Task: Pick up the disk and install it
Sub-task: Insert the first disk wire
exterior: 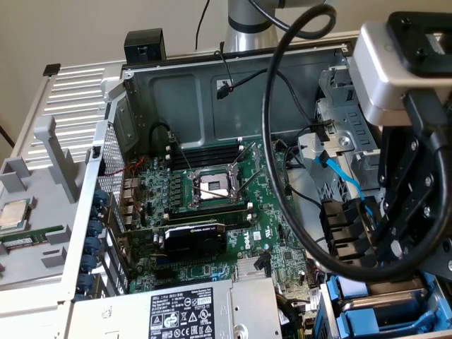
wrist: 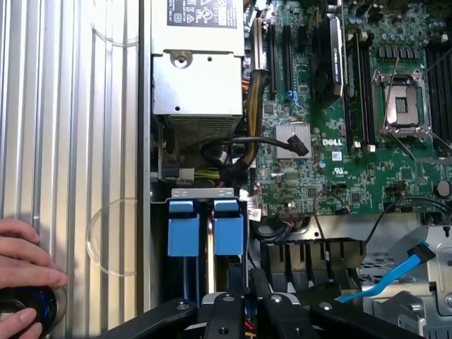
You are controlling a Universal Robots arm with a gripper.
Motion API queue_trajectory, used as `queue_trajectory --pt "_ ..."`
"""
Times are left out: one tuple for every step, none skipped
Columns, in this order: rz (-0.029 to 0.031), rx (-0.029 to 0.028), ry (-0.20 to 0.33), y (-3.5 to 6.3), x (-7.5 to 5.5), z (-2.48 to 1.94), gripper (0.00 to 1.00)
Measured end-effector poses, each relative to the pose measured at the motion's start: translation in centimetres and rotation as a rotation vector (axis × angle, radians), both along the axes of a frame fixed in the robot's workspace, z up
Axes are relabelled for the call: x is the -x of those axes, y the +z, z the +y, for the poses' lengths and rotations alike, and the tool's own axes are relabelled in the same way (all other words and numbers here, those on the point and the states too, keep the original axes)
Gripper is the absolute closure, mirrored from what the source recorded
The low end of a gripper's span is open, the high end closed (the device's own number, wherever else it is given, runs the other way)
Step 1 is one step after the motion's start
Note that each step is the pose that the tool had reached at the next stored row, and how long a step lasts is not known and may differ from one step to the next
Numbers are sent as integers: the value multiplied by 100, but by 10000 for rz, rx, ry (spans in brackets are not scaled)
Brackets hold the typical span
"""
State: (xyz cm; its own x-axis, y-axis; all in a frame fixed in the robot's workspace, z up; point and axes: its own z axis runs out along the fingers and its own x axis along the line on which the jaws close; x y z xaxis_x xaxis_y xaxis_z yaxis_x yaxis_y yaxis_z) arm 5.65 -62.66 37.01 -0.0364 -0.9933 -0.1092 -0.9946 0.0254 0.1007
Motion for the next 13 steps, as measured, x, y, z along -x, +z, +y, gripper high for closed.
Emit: queue_trajectory --pt "0 0 0 -1 3 0 84" --pt "0 0 -1 -2 6 0 84" --pt "0 0 -1 -3 7 0 84" --pt "0 1 0 -4 7 0 84" --pt "0 2 0 -5 8 0 84" --pt "0 2 1 -5 8 0 84" --pt "0 2 0 -7 8 0 84" --pt "0 0 0 -9 9 -2 84" --pt "0 -2 0 -11 9 -6 84" --pt "0 -1 -1 -12 9 -9 84" --pt "0 0 -2 -13 10 -12 84" --pt "0 0 -2 -14 10 -16 84" --pt "0 1 -1 -15 9 -21 84"
